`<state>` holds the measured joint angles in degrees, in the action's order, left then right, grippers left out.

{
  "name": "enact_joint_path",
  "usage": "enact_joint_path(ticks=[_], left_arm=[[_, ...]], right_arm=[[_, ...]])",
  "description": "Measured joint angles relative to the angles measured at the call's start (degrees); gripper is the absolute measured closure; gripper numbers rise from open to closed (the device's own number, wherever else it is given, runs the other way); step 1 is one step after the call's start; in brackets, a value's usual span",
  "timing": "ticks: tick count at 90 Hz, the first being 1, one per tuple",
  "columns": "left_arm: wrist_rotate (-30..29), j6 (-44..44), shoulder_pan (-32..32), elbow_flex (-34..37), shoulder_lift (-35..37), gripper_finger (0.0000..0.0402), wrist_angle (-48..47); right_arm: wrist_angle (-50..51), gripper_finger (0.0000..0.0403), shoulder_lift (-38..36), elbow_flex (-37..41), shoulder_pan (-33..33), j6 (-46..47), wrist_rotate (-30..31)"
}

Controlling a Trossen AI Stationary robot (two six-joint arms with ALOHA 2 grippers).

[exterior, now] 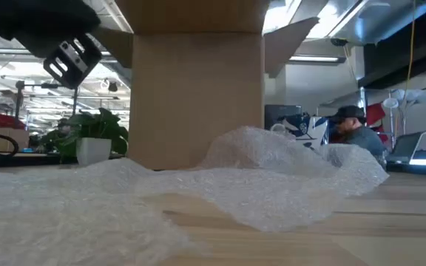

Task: Wrap mug
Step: Wrap the blue mug with the bubble wrap

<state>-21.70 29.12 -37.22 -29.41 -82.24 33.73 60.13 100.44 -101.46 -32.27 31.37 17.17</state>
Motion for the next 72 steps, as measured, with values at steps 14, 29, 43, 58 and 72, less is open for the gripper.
enact_joint_path(ticks=[14,29,43,58,72], left_arm=[[-0.02,-0.24,-0.57,0.0,0.0,0.0402,0.05],[0.04,-0.86,-1.98,0.0,0.0,0.0402,0.06],[0.07,-0.88,-2.15,0.0,0.0,0.0402,0.18],[0.0,-0.48,-2.11,0.0,0.0,0.0402,0.27],[0.0,0.26,-1.4,0.0,0.0,0.0402,0.25]], right_arm=[[-16.74,0.0403,0.07,16.58,-1.56,6.72,2.57],[-27.74,0.0403,-2.2,30.48,-1.36,12.66,3.4],[-49.26,0.0403,-9.97,48.19,-1.48,15.86,4.17],[-58.66,0.0403,-20.01,64.01,-1.49,21.08,5.21],[-56.78,0.0403,-30.85,72.96,-1.47,22.33,8.64]])
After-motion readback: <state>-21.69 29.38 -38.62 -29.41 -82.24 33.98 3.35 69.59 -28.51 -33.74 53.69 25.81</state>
